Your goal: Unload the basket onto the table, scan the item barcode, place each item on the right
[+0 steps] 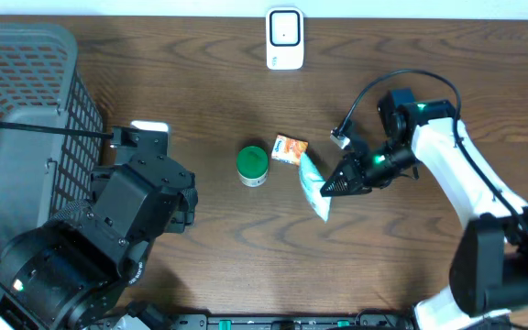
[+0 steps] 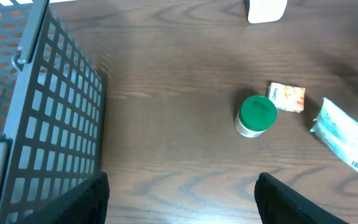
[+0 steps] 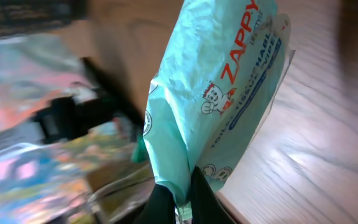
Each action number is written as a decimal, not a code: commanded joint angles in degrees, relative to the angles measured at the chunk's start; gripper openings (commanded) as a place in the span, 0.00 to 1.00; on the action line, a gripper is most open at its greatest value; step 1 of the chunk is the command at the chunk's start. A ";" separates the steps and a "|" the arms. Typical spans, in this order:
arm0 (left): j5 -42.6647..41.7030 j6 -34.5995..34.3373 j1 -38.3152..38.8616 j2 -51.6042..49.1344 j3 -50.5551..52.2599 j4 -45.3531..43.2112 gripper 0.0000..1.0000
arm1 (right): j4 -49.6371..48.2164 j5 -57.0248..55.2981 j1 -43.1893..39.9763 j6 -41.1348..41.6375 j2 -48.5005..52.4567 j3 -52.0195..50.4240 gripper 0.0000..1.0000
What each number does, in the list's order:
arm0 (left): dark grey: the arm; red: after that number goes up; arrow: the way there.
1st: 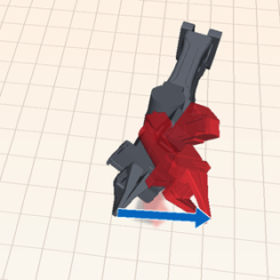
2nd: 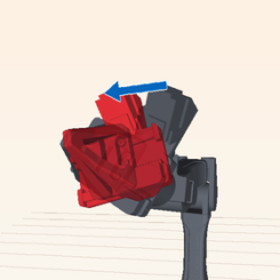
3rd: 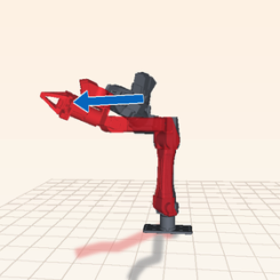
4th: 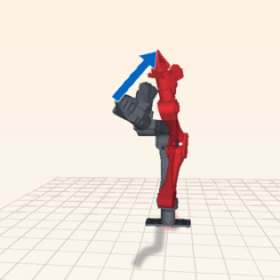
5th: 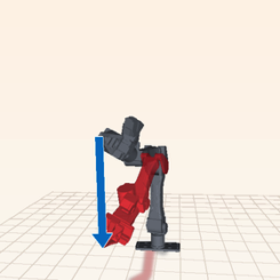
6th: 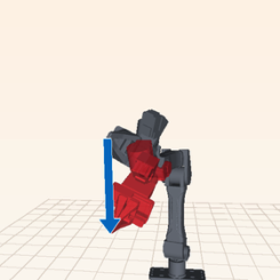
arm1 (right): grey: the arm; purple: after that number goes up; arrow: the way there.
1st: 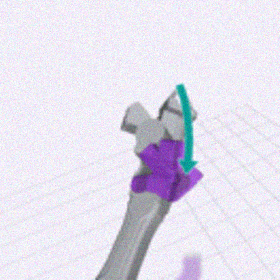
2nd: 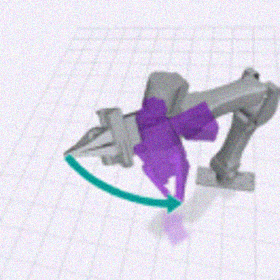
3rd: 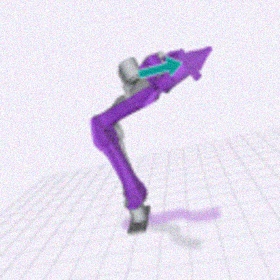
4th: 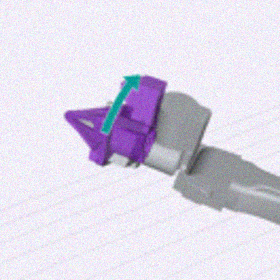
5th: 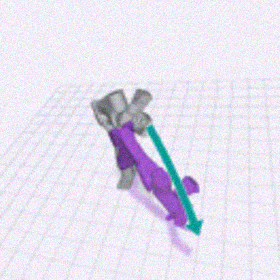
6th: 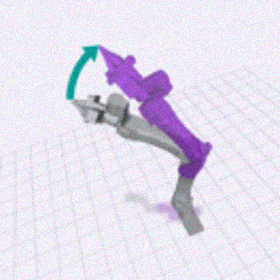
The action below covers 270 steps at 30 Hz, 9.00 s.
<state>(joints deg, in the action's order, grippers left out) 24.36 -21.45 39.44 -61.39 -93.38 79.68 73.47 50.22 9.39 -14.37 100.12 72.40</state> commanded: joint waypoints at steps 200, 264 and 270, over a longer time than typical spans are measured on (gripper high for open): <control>0.76 -0.72 -0.20 0.04 -0.55 0.24 0.75 | -20.04 -79.23 26.82 34.75 37.29 38.03 0.18; 0.76 -0.72 -0.20 0.04 -0.55 0.24 0.75 | -15.30 -12.15 6.56 37.48 29.35 26.91 0.99; 0.76 -0.72 -0.20 0.04 -0.55 0.24 0.75 | -23.96 -10.08 6.84 46.14 29.35 17.66 0.99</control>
<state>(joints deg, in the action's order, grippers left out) 24.36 -21.43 39.44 -61.39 -93.38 79.68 51.83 39.68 15.73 24.88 128.88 94.89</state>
